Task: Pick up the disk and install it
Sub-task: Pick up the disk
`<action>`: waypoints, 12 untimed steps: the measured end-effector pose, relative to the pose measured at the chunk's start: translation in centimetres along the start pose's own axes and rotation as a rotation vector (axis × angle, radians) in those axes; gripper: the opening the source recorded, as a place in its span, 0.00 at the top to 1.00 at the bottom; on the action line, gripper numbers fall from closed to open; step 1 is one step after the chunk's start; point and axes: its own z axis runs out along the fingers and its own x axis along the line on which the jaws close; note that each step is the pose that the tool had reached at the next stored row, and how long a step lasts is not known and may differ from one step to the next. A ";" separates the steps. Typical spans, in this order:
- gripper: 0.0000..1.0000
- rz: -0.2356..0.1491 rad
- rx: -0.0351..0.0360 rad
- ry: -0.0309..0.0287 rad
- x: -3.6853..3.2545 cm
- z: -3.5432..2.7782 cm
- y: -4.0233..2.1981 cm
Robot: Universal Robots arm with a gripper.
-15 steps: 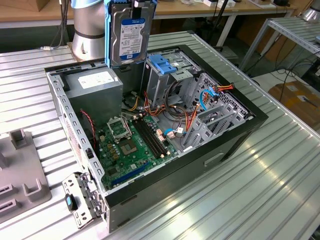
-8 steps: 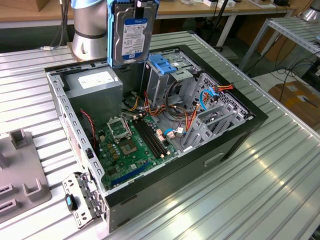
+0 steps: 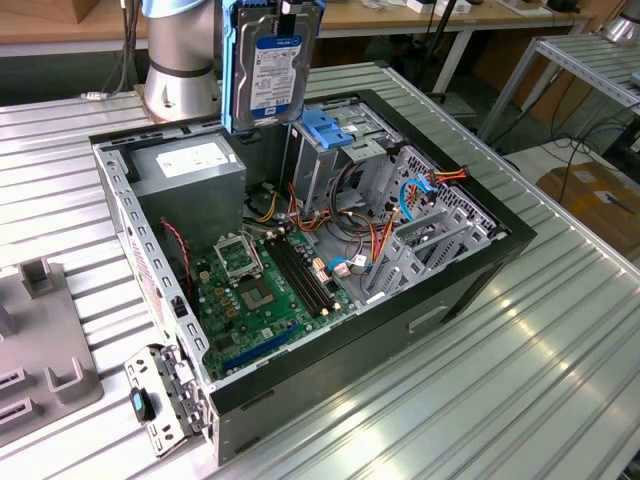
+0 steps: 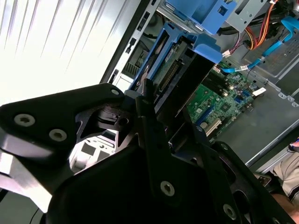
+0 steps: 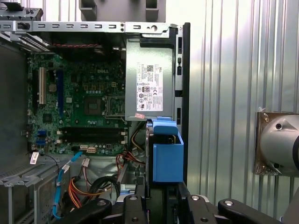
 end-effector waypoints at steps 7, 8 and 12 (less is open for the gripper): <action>0.65 0.000 0.0000 0.0000 0.01 0.00 -0.44; 0.65 0.000 0.0000 0.0000 0.01 0.00 -0.44; 0.65 0.000 0.0000 -0.0001 0.01 0.01 -0.59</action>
